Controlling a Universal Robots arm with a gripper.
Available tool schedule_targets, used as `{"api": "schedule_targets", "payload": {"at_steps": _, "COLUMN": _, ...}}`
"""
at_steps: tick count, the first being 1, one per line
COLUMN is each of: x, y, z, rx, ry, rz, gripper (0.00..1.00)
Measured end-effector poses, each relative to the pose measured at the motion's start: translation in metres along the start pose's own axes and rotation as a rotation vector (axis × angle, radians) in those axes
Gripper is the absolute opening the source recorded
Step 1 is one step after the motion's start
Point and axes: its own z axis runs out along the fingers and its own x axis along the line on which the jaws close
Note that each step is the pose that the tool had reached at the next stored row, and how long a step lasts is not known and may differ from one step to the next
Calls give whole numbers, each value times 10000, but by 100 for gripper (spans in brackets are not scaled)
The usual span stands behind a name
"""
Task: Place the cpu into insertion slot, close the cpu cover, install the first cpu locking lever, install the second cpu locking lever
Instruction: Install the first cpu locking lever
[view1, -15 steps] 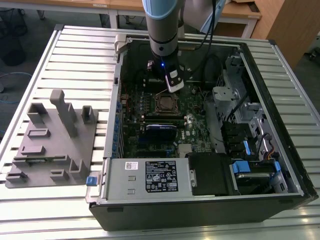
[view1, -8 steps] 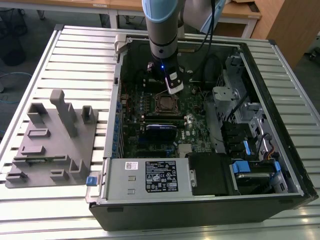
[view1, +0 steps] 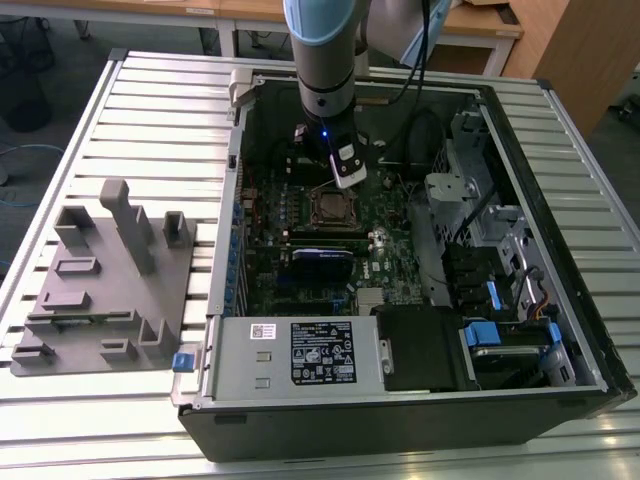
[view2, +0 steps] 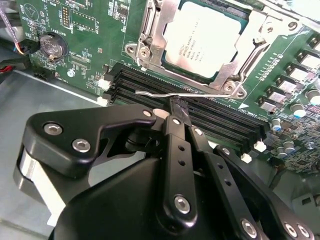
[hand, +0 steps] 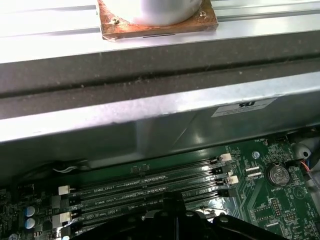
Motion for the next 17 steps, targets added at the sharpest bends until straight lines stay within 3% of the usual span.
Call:
{"api": "schedule_targets", "payload": {"at_steps": 7, "x": -13, "y": 40, "z": -113, "rx": 1, "ry": 1, "rz": 0, "gripper": 11}}
{"api": "schedule_targets", "payload": {"at_steps": 11, "x": -16, "y": 28, "z": -119, "rx": -2, "ry": -8, "rz": -3, "gripper": 11}}
{"api": "schedule_targets", "payload": {"at_steps": 17, "x": -13, "y": -24, "z": -113, "rx": -29, "ry": -111, "rz": -35, "gripper": 11}}
